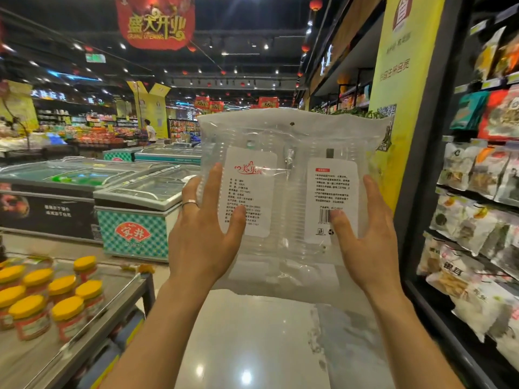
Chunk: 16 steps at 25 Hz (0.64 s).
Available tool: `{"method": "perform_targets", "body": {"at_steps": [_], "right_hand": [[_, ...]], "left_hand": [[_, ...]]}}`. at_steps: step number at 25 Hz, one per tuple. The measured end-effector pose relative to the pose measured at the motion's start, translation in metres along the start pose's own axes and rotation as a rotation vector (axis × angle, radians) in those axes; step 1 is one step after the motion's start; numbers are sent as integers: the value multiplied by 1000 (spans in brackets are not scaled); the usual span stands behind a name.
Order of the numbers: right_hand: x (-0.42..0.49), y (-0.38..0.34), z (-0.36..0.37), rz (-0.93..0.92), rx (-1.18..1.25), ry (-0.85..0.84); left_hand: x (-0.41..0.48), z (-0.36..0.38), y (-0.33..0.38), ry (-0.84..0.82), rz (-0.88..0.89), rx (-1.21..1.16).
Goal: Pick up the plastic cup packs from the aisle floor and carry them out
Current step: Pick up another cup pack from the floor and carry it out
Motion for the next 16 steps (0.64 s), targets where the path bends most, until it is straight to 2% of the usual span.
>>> {"method": "perform_targets", "body": {"at_steps": [10, 16], "right_hand": [[110, 67, 134, -6, 50, -45], [195, 136, 206, -17, 91, -70]], "left_hand": [[107, 77, -78, 24, -16, 81], [180, 161, -113, 52, -46, 126]]}}
Point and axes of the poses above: each hand's wrist, its own x-axis towards the middle knuckle, its own z-axis out of the palm, y = z × x, the point moved 10 cm from there along x, towards the middle knuckle, and after that the axes turned 4 degrees about -y, right-handed, at the moved point
